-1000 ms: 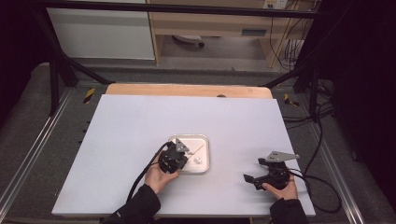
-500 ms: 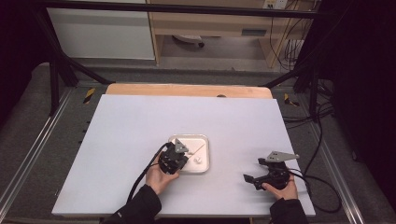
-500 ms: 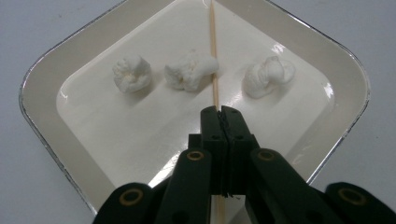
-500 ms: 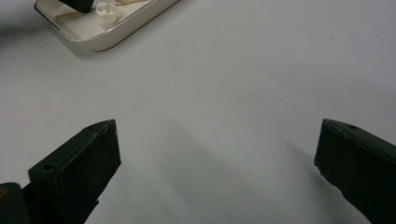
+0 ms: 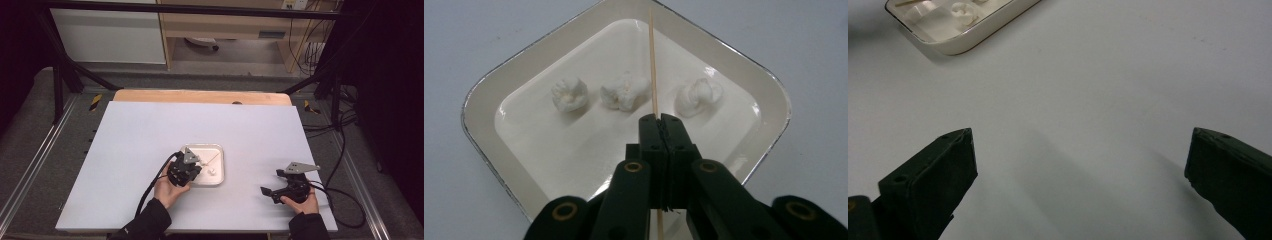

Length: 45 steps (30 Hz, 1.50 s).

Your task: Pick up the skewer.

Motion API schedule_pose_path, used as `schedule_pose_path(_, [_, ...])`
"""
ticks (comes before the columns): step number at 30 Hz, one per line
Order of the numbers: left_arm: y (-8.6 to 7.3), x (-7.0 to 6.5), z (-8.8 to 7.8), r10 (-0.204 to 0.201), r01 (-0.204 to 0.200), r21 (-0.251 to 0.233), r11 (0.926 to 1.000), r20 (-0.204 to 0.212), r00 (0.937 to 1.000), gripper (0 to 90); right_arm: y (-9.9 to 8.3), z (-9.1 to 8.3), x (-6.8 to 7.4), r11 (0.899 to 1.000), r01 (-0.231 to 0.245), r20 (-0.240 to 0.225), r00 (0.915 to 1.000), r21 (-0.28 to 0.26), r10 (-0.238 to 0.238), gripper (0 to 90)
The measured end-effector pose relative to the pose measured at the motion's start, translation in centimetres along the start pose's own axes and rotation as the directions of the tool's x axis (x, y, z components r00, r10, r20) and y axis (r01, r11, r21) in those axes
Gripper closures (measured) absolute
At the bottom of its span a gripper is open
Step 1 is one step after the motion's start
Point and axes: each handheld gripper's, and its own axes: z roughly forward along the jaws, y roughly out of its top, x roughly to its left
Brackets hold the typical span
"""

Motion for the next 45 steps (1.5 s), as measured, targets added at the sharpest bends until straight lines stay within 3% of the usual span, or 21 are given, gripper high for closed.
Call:
schedule_pose_path(15, [0.3,0.3,-2.4,0.022,-0.021,-0.022,0.9995,0.035,0.9991,88.8,0.5,0.0,0.5,0.999,0.038,0.021,0.9991,-0.019,-0.038,0.7])
schedule_pose_path(23, [0.6,-0.2,-3.1,0.044,-0.042,-0.031,0.9986,0.066,0.9969,88.8,1.5,0.5,1.5,0.992,0.123,0.077,0.9895,0.005,-0.123,0.9])
schedule_pose_path(28, [0.7,-0.6,-3.1,0.068,-0.065,-0.030,0.9974,0.087,0.9939,88.8,2.1,0.6,2.2,0.982,0.188,0.103,0.9765,0.023,-0.189,0.9])
schedule_pose_path(31, [1.0,-1.0,-3.4,0.104,-0.101,-0.033,0.9944,0.112,0.9883,88.9,2.5,0.6,2.8,0.974,0.222,0.110,0.9682,0.032,-0.225,1.1])
schedule_pose_path(32, [1.0,-1.0,-3.4,0.104,-0.101,-0.033,0.9944,0.112,0.9883,88.8,2.5,0.6,2.8,0.974,0.222,0.110,0.9682,0.032,-0.225,1.1])
schedule_pose_path(36, [1.5,-1.5,-3.5,0.130,-0.127,-0.029,0.9914,0.130,0.9830,88.8,2.9,0.5,3.6,0.961,0.271,0.114,0.9548,0.045,-0.275,1.1])
schedule_pose_path(39, [1.7,-1.8,-3.4,0.135,-0.132,-0.031,0.9908,0.135,0.9817,88.8,3.2,0.5,4.2,0.946,0.320,0.117,0.9385,0.057,-0.325,2.0])
schedule_pose_path(42, [2.1,-2.3,-3.2,0.154,-0.152,-0.022,0.9881,0.147,0.9772,88.8,3.5,0.5,4.9,0.925,0.372,0.123,0.9172,0.075,-0.379,2.2])
schedule_pose_path(43, [2.2,-2.4,-3.1,0.160,-0.159,-0.015,0.9871,0.152,0.9754,88.8,3.5,0.5,4.9,0.925,0.372,0.123,0.9172,0.075,-0.379,2.2])
schedule_pose_path(44, [2.3,-2.5,-3.0,0.165,-0.165,-0.012,0.9862,0.153,0.9744,88.8,3.7,0.5,5.3,0.908,0.411,0.129,0.8990,0.085,-0.419,2.9])
schedule_pose_path(45, [2.4,-2.6,-2.9,0.172,-0.173,-0.006,0.9849,0.157,0.9727,88.8,3.7,0.5,5.3,0.908,0.411,0.129,0.8990,0.085,-0.419,2.9])
